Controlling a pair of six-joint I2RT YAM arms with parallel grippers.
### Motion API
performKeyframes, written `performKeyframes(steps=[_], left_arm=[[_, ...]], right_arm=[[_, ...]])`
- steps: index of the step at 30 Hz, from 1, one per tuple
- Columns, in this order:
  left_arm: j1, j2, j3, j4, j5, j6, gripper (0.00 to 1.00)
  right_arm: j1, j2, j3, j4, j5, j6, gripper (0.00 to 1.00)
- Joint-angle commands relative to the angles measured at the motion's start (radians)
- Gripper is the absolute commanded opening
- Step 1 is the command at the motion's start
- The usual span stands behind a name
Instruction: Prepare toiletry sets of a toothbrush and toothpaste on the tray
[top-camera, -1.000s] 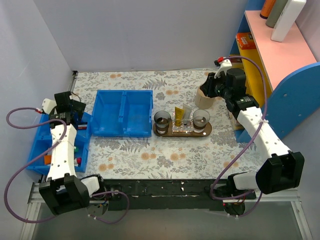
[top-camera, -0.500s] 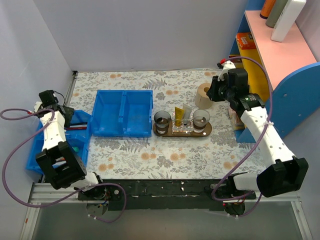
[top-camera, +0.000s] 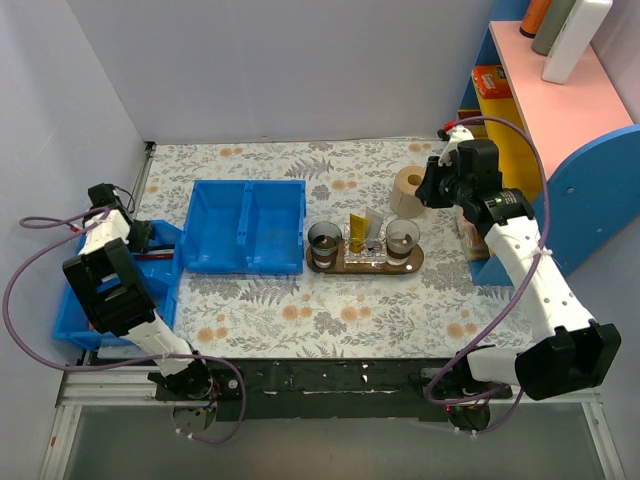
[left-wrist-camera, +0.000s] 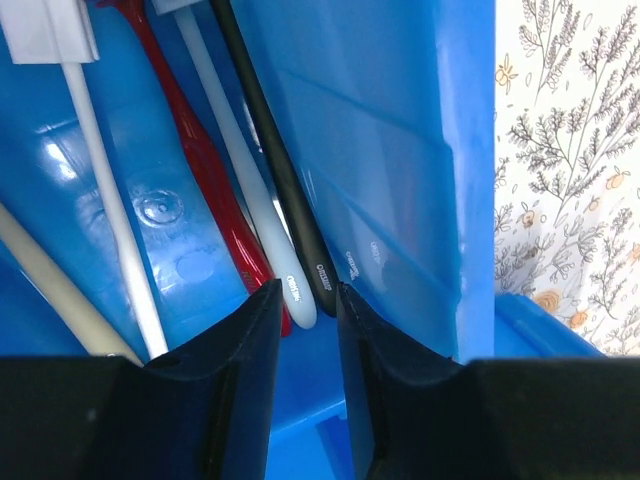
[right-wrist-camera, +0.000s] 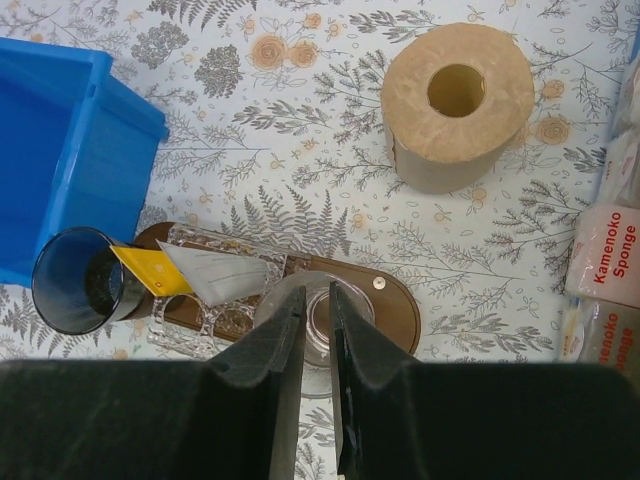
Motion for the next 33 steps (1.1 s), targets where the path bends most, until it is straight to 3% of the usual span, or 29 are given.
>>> performKeyframes(steps=[1, 9, 18, 33], left_arm=[[0.010, -0.015, 0.040, -0.034, -0.059, -0.021, 0.29], [0.018, -0.021, 0.015, -0.126, -0.109, -0.055, 0.33], [0.021, -0.012, -0.081, 0.014, -0.005, -0.029, 0.33], [0.027, 0.044, -0.087, 0.043, -0.002, -0.073, 0.33]], right_arm=[[-0.002, -0.005, 0.072, -0.023, 0.012, 0.007, 0.22], [-0.004, 0.027, 0.127, -0.046, 0.017, 0.007, 0.22], [-0.004, 0.058, 0.172, -0.053, 0.008, -0.018, 0.22], [-0.004, 0.076, 0.207, -0.072, -0.008, -0.053, 0.22]])
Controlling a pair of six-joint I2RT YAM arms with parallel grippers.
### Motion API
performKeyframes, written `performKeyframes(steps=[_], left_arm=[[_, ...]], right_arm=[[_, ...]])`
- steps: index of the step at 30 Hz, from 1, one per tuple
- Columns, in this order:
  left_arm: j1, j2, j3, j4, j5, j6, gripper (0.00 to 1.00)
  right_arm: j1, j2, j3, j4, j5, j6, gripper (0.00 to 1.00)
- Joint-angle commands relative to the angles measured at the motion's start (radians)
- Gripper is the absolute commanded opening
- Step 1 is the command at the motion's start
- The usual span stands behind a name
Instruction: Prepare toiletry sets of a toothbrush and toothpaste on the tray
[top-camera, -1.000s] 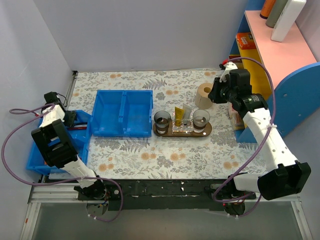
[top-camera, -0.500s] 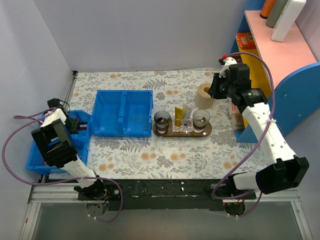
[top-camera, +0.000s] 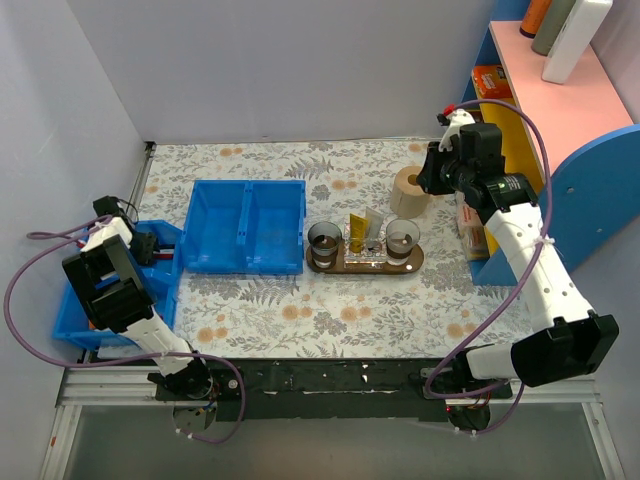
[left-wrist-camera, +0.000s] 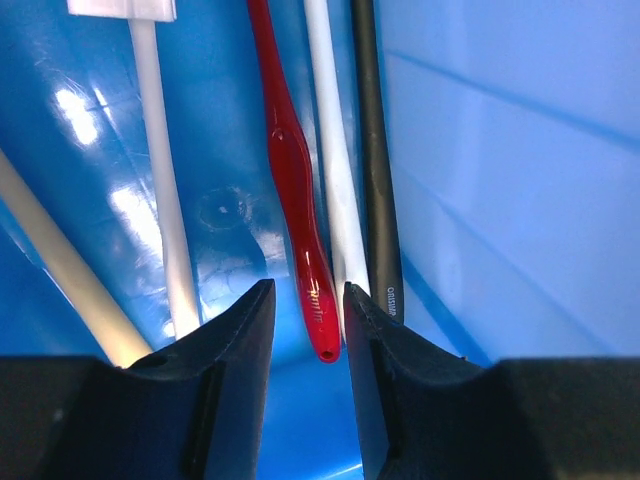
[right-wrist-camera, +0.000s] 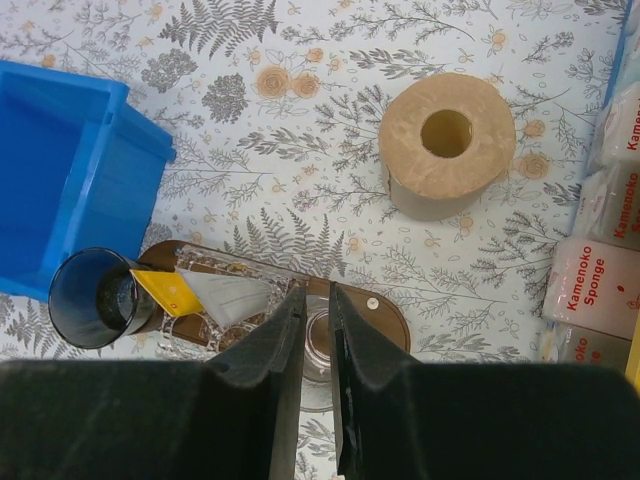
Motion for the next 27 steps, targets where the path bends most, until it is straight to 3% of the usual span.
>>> performKeyframes(steps=[1, 11, 19, 22, 23, 24, 27], left_arm=[[0.007, 0.006, -0.009, 0.008, 0.000, -0.025, 0.33], [0.007, -0.052, -0.102, -0.046, -0.045, -0.013, 0.29], [0.006, -0.002, -0.098, -0.026, -0.046, 0.018, 0.33], [0.013, 0.021, -0.095, 0.002, -0.032, 0.036, 0.24], [0.016, 0.023, -0.096, 0.003, -0.026, 0.038, 0.19], [0.018, 0.026, -0.093, 0.003, -0.026, 0.039, 0.07], [0.026, 0.012, -0.095, 0.000, -0.028, 0.036, 0.05]], right_arm=[[-0.002, 0.008, 0.050, 0.001, -0.008, -0.025, 0.22], [-0.004, 0.013, 0.045, 0.003, -0.010, -0.024, 0.22], [-0.002, 0.013, 0.059, 0.000, -0.007, -0.029, 0.22], [-0.004, 0.013, 0.064, -0.003, -0.002, -0.030, 0.22], [-0.004, 0.010, 0.064, -0.002, 0.001, -0.030, 0.22], [-0.002, 0.010, 0.064, -0.002, 0.006, -0.030, 0.22], [-0.002, 0.005, 0.065, 0.001, 0.007, -0.032, 0.22]])
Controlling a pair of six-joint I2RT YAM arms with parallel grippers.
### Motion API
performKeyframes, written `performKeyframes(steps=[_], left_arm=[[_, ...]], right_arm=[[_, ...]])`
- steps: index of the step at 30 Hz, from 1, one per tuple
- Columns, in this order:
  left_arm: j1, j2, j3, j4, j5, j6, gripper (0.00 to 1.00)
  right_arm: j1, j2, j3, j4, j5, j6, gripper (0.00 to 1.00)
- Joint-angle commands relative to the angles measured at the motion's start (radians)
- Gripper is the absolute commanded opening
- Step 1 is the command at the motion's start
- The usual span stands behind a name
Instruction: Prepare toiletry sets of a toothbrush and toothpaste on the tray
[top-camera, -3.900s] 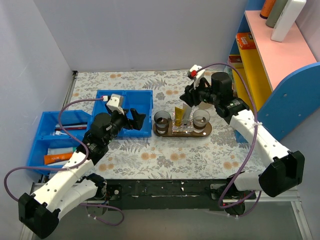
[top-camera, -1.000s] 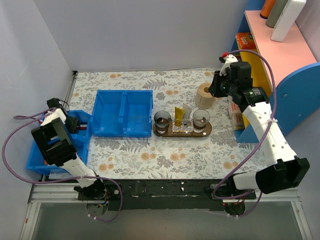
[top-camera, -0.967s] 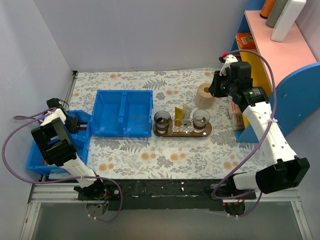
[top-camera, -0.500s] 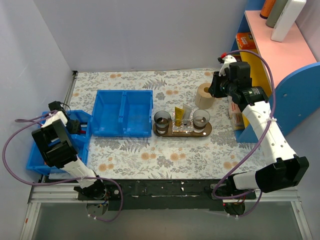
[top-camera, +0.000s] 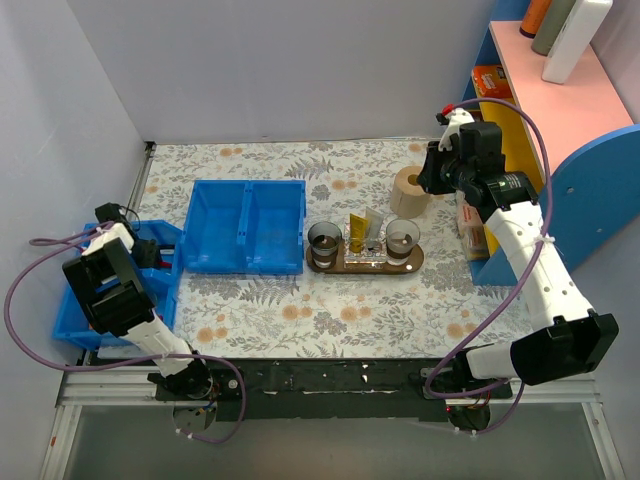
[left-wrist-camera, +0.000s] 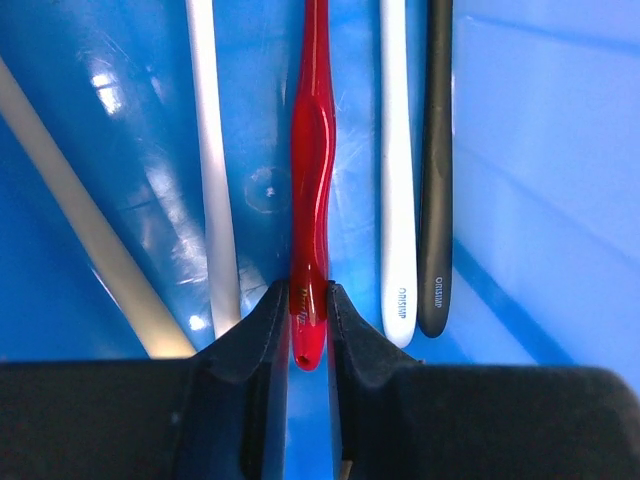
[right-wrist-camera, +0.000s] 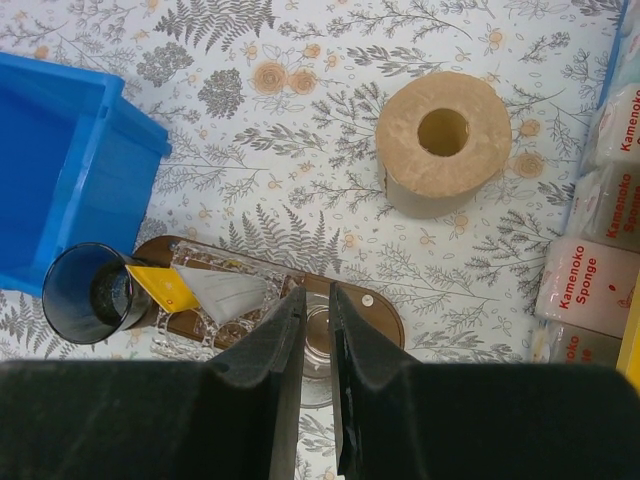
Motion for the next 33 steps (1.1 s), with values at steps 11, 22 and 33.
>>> performKeyframes(steps=[11, 22, 33], left_arm=[[0.018, -0.097, 0.078, -0.037, -0.045, 0.029, 0.00], [0.018, -0.196, 0.077, -0.028, -0.034, 0.040, 0.00], [-0.039, -0.341, 0.086, -0.022, -0.075, 0.078, 0.00]], right_arm=[[-0.002, -0.015, 0.052, 0.040, -0.012, -0.019, 0.22], [-0.002, -0.041, 0.047, 0.046, -0.021, -0.031, 0.22], [-0.002, -0.077, 0.020, 0.061, -0.050, -0.024, 0.22]])
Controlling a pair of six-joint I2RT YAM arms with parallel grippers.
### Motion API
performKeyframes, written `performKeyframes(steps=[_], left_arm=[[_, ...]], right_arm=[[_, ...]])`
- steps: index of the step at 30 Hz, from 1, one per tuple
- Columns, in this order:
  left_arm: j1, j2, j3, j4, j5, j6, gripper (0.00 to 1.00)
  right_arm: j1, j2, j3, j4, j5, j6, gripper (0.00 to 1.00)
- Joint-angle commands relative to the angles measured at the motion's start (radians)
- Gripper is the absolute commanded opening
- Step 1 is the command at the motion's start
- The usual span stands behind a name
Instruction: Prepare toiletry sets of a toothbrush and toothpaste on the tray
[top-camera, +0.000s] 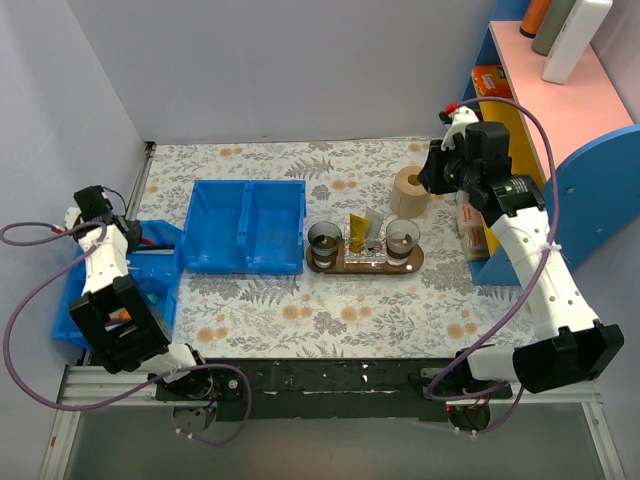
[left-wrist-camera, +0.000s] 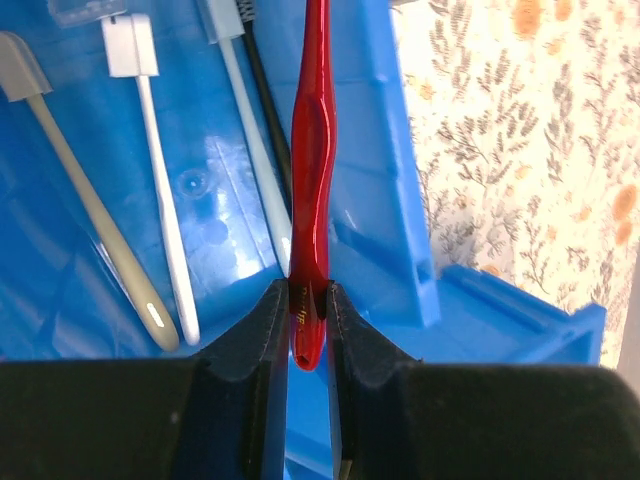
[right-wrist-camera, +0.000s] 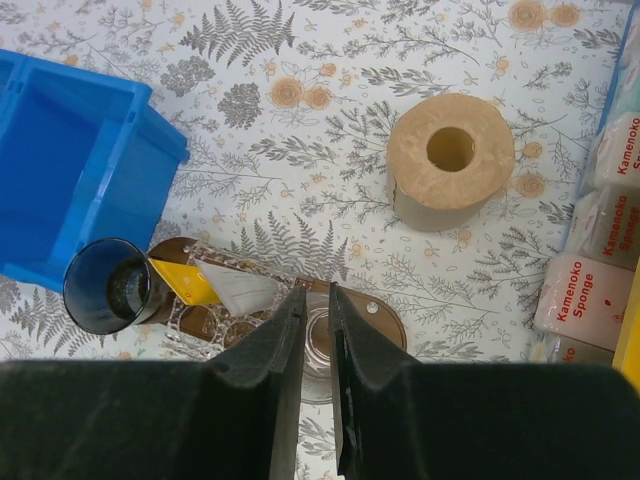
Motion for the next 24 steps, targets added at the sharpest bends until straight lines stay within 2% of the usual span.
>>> performKeyframes(steps=[1, 7, 11, 15, 19, 20, 24], left_arm=[[-0.051, -0.100, 0.033, 0.010, -0.058, 0.049, 0.00], [-0.128, -0.200, 0.021, -0.022, -0.142, 0.084, 0.00], [-0.232, -0.270, 0.013, -0.029, -0.220, 0.147, 0.00], [-0.332, -0.358, 0.011, 0.022, -0.236, 0.250, 0.00], [-0.481, -0.411, 0.027, 0.102, -0.199, 0.434, 0.00], [-0.549, -0.413, 0.034, 0.112, -0.179, 0.499, 0.00], [-0.679, -0.373, 0.080, 0.129, -0.099, 0.576, 0.00]], right_arm=[[-0.004, -0.047, 0.016, 0.058, -0.026, -0.004, 0.22], [-0.002, -0.058, 0.034, 0.055, -0.019, -0.024, 0.22], [-0.002, -0.066, 0.052, 0.055, -0.012, -0.038, 0.22], [-0.002, -0.073, 0.052, 0.070, -0.035, -0.048, 0.22], [0.008, -0.078, 0.045, 0.119, -0.064, -0.057, 0.23], [0.016, -0.076, 0.048, 0.128, -0.067, -0.056, 0.23], [0.085, -0.031, 0.089, 0.167, -0.078, -0.050, 0.26]])
